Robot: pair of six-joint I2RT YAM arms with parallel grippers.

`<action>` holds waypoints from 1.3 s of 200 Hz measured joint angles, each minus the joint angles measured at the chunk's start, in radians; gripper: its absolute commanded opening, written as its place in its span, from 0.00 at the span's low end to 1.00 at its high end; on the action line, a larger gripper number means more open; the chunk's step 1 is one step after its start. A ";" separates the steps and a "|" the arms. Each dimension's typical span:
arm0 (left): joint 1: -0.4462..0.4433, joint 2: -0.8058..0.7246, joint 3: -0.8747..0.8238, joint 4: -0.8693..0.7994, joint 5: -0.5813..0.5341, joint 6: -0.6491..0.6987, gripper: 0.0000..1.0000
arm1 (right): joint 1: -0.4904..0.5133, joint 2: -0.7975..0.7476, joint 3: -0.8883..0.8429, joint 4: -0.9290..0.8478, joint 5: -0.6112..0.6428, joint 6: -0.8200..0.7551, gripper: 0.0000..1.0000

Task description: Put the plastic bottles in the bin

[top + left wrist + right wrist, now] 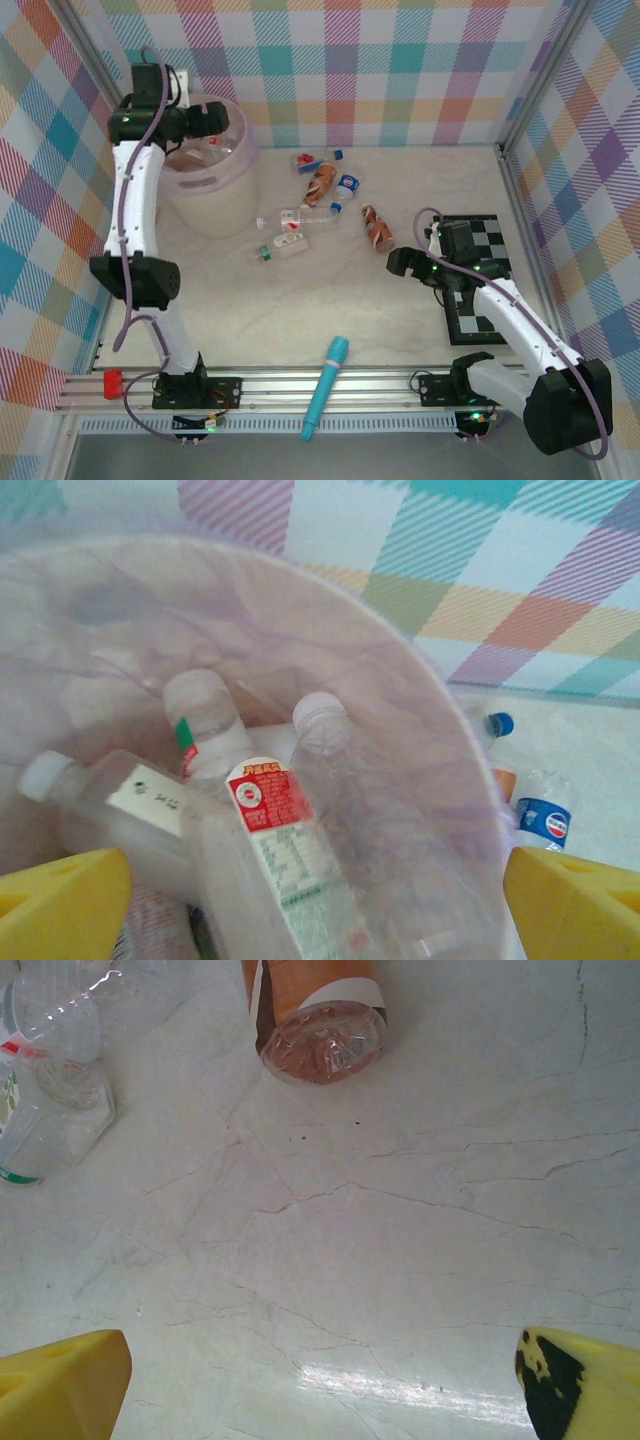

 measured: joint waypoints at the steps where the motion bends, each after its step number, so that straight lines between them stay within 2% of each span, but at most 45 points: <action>1: 0.000 -0.008 -0.001 0.000 -0.001 0.000 0.96 | 0.000 0.001 0.000 0.000 0.000 0.000 0.99; 35: -0.005 -0.231 -0.135 0.024 -0.027 0.018 0.95 | 0.000 0.045 0.023 0.001 0.000 -0.008 0.99; 61: -0.027 -0.367 -0.267 0.053 -0.032 0.019 0.88 | 0.000 0.096 0.063 0.001 0.004 -0.028 0.98; 92: -0.061 -0.367 -0.325 0.061 -0.029 0.010 0.83 | 0.000 0.170 0.116 0.008 0.025 -0.060 0.97; 122: -0.100 -0.383 -0.492 0.116 -0.029 -0.026 0.82 | 0.000 0.303 0.221 0.006 0.069 -0.105 0.96; 149: -0.154 -0.467 -0.660 0.141 -0.030 -0.076 0.81 | 0.000 0.423 0.312 0.016 0.090 -0.144 0.96; 189: -0.281 -0.711 -0.874 0.183 -0.041 -0.166 0.81 | 0.018 0.621 0.453 0.027 0.110 -0.190 0.96; 211: -0.350 -0.810 -1.007 0.240 -0.002 -0.235 0.81 | 0.035 0.703 0.494 0.035 0.116 -0.199 0.95; 237: -0.409 -0.856 -1.200 0.348 0.059 -0.354 0.81 | 0.041 0.774 0.518 0.043 0.116 -0.206 0.90; 260: -0.469 -0.860 -1.347 0.440 0.076 -0.457 0.81 | 0.042 0.814 0.524 0.047 0.114 -0.220 0.76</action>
